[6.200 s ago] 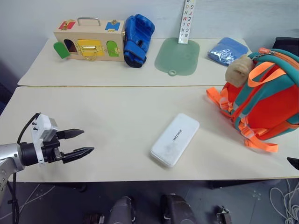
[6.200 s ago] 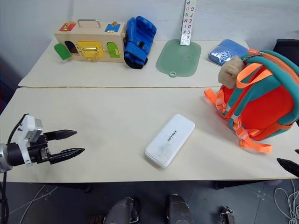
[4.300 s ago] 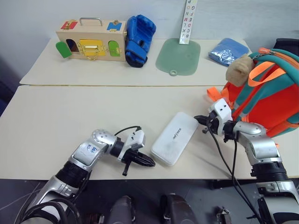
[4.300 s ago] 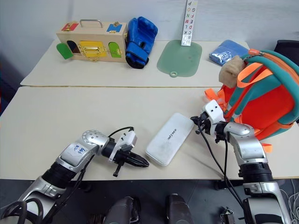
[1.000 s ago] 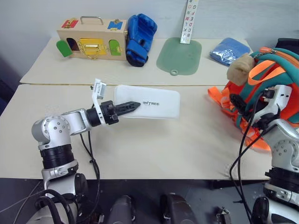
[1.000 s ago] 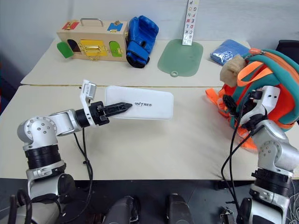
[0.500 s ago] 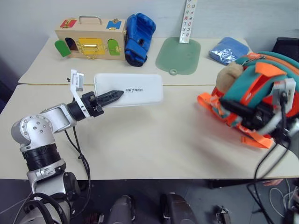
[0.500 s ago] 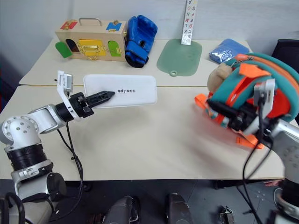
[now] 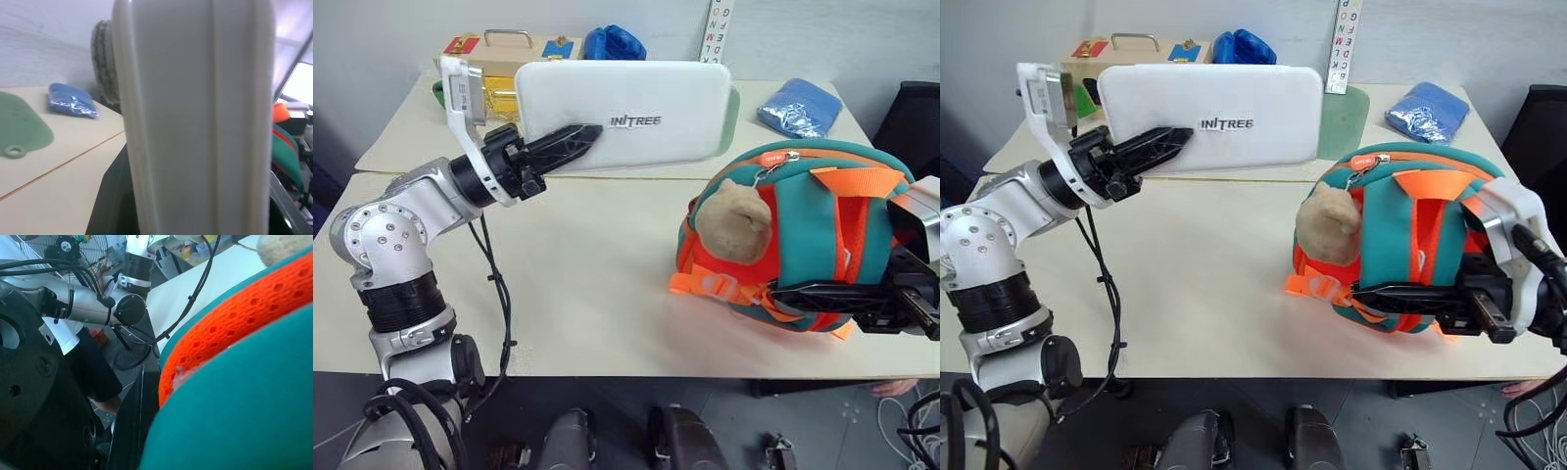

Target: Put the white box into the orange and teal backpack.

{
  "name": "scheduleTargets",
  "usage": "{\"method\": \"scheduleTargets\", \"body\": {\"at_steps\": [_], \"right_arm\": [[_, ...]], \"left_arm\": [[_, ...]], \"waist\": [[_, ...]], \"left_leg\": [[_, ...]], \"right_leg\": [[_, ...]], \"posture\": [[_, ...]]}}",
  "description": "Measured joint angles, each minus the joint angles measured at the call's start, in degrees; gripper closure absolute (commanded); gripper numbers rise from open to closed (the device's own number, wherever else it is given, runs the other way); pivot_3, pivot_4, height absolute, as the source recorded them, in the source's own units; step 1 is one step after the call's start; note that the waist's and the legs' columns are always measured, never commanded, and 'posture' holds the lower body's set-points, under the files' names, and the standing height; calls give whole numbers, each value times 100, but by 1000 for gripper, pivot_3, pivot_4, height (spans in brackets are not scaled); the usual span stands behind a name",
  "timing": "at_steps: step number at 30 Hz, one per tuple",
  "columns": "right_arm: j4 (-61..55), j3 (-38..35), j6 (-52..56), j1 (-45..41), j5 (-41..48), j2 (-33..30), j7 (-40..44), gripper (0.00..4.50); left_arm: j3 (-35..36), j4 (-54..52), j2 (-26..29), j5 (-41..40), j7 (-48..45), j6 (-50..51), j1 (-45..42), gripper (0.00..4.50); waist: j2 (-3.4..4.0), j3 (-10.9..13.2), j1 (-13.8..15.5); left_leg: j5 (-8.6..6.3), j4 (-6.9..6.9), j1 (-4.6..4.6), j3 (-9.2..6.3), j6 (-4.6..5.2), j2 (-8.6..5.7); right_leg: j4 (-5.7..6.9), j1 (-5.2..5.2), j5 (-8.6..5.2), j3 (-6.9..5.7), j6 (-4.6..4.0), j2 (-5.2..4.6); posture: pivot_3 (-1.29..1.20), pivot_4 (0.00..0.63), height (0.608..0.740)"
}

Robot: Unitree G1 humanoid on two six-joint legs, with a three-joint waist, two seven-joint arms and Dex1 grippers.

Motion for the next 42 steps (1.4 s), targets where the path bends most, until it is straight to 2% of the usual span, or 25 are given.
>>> {"method": "scheduleTargets", "body": {"at_steps": [5,9,15,18,24,29,32,34,39,42], "right_arm": [[188,-40,-45,159,-241,-198,401,4473],[256,-162,-88,242,-331,-204,537,4473],[233,-195,-194,332,-496,-203,626,4473],[154,-180,-283,316,-514,-153,519,4473],[-188,84,-431,235,-505,192,130,4473],[-317,340,-592,15,-507,466,-293,4473],[-386,478,-653,-2,-506,524,-488,4500],[-451,485,-665,9,-506,531,-575,4500],[-457,495,-704,59,-506,617,-763,4500],[-456,513,-771,71,-530,681,-848,4500]], "left_arm": [[-979,-5,146,639,-725,-1011,124,3143],[-1594,452,152,1370,-1188,-2118,-1,3143],[-2398,1056,201,2031,-2090,-2904,-108,3143],[-2699,1368,198,2388,-2519,-3370,-464,3143],[-3123,2409,-746,2887,-2677,-3849,-938,3143],[-3344,3367,-1857,3426,-2154,-4287,-1227,3143],[-3359,3660,-2211,3573,-1956,-4384,-1244,2175],[-3308,3629,-2210,3564,-1963,-4315,-1233,1584],[-3055,2796,-1615,3312,-2224,-3693,-863,59],[-2839,2339,-1185,3189,-2270,-3379,-671,23]], "waist": [[0,0,47],[0,0,68],[0,0,78],[0,0,78],[-1,0,92],[-2,1,111],[-2,1,71],[-1,1,34],[0,0,-4],[0,0,27]], "left_leg": [[3,3,1,0,2,0],[2,4,1,-1,5,0],[-4,5,-5,-2,16,0],[-4,5,-5,-2,16,0],[-12,12,-10,-5,36,-2],[-15,15,-13,-5,42,-3],[-15,10,-12,-5,43,0],[-14,6,-10,-5,41,3],[-8,7,-1,-7,33,7],[-6,10,-2,-10,35,4]], "right_leg": [[1,2,0,2,0,3],[-2,5,0,0,0,2],[-12,5,1,-2,1,0],[-14,6,1,-4,1,1],[-16,7,4,-6,7,0],[-24,6,8,-6,14,0],[-24,6,8,-7,15,2],[-22,5,8,-7,14,5],[-2,5,6,-6,10,7],[1,5,6,-6,10,3]], "posture": [[0,150,740],[0,150,740],[0,150,740],[0,150,740],[0,150,740],[0,150,740],[0,150,740],[0,150,740],[0,150,740],[0,150,740]]}}
